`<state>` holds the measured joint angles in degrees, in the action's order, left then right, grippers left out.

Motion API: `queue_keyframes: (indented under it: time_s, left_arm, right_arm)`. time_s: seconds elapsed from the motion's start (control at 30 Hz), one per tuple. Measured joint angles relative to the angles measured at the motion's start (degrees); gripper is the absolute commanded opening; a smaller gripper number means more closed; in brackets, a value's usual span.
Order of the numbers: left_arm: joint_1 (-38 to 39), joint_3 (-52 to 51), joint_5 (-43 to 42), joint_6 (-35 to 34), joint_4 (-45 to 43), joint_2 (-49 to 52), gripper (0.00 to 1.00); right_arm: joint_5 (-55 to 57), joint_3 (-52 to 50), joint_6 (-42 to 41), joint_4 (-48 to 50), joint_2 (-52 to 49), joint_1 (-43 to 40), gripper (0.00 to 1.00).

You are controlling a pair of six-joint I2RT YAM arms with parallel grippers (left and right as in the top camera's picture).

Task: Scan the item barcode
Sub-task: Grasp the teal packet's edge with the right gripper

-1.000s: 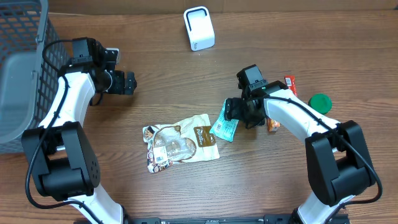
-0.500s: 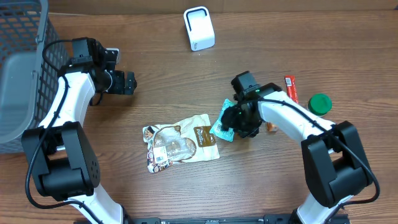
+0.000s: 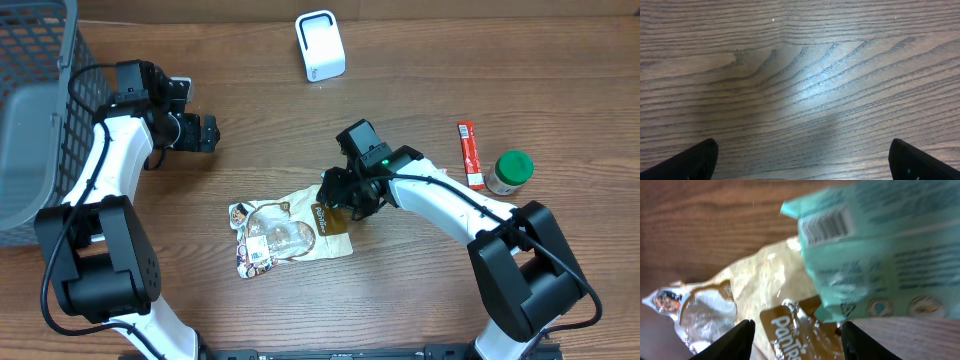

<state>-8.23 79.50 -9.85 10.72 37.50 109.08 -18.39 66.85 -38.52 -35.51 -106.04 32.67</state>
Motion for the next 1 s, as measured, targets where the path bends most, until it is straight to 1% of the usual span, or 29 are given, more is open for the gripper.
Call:
queue_keyframes:
  time_s: [0.1,0.23,0.33,0.43,0.5,0.57,0.77,1.0]
  left_arm:
    - [0.0,0.0,0.0,0.0,0.0,0.0,1.00]
    - [0.0,0.0,0.0,0.0,0.0,0.0,1.00]
    - [0.0,0.0,0.0,0.0,0.0,0.0,1.00]
    - [0.0,0.0,0.0,0.0,0.0,0.0,1.00]
    - [0.0,0.0,0.0,0.0,0.0,0.0,1.00]
    - [0.0,0.0,0.0,0.0,0.0,0.0,1.00]
    - [0.0,0.0,0.0,0.0,0.0,0.0,1.00]
    - [0.0,0.0,0.0,0.0,0.0,0.0,1.00]
  right_arm:
    - [-2.0,1.7,2.1,-2.4,0.0,-1.2,0.60]
    - [-3.7,6.7,6.2,-6.8,0.5,-5.3,0.63]
    - [-4.1,8.7,11.1,-9.3,1.9,-9.3,0.71]
    - [-2.8,8.9,14.9,-11.7,2.4,-11.7,0.72]
    - [-0.6,8.8,16.9,-12.6,2.4,-12.7,0.74]
    - [1.8,8.4,18.1,-12.5,2.4,-12.9,0.76]
    - [5.3,4.6,19.9,-10.0,2.4,-12.9,0.77]
    - [7.0,-0.9,20.6,-3.0,2.4,-12.9,0.77]
